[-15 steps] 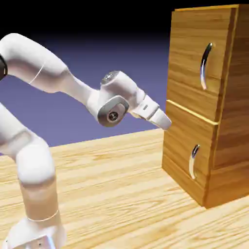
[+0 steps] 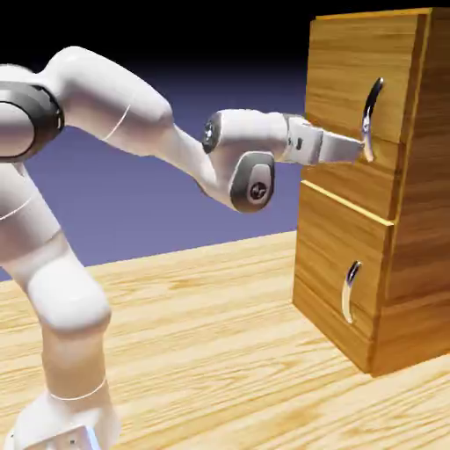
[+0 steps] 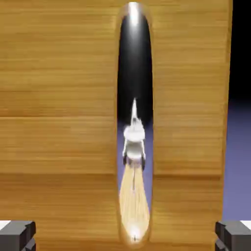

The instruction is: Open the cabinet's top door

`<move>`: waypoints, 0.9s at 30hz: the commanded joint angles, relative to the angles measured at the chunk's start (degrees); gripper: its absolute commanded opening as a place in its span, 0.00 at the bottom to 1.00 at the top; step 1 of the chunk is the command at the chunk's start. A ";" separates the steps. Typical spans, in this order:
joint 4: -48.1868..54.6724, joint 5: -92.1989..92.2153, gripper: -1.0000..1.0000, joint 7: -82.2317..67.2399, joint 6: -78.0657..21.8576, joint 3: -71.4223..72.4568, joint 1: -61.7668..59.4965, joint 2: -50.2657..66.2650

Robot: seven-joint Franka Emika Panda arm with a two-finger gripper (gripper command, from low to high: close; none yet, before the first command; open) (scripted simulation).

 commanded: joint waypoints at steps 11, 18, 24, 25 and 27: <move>6.83 5.08 0.00 -1.20 0.12 2.02 -0.37 7.44; 2.73 22.49 0.00 -14.35 0.52 12.39 -5.33 3.88; 1.55 25.29 0.00 -14.39 0.95 24.18 -16.93 2.83; 1.56 24.57 0.00 -13.41 0.98 25.88 -19.01 2.82; 1.63 22.73 0.00 -11.10 1.00 29.13 -23.16 2.81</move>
